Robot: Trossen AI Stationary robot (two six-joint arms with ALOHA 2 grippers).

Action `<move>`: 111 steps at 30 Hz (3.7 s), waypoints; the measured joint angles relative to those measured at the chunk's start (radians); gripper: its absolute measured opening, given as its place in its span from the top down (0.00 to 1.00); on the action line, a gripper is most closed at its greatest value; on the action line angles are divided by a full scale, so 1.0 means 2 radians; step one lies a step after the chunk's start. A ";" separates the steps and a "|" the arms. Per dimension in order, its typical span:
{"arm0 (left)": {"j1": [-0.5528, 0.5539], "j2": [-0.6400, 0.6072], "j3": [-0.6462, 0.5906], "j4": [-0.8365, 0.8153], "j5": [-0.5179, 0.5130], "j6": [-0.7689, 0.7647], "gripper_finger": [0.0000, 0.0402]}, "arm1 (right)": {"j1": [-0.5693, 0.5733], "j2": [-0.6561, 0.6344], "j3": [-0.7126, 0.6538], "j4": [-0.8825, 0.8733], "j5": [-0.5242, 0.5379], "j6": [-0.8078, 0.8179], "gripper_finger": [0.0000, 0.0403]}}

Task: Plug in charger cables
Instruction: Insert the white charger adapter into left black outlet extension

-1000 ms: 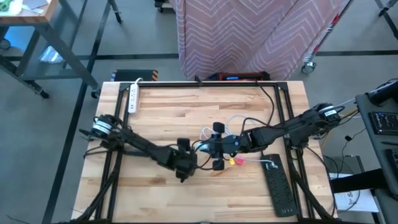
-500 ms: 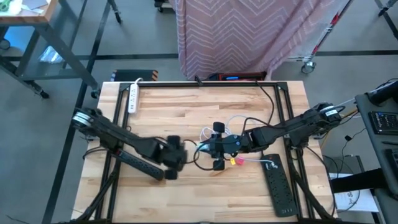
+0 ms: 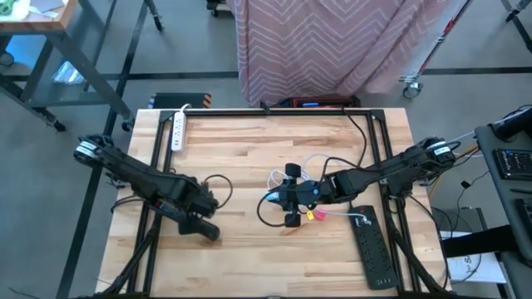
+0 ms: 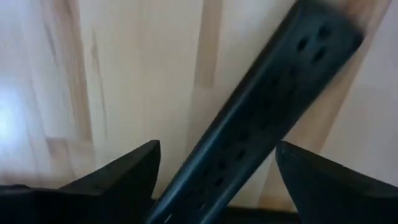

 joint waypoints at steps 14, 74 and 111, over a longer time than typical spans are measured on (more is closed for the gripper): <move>-0.004 -0.008 -0.100 0.004 0.086 0.068 0.25 | 0.000 0.021 0.001 -0.007 -0.026 0.007 0.74; 0.080 0.233 0.025 0.501 -0.108 0.230 0.48 | 0.061 0.168 0.165 -0.384 0.049 -0.322 0.74; 0.061 0.214 -0.014 0.510 -0.011 0.229 0.48 | 0.096 0.213 0.199 -0.373 0.014 -0.452 0.74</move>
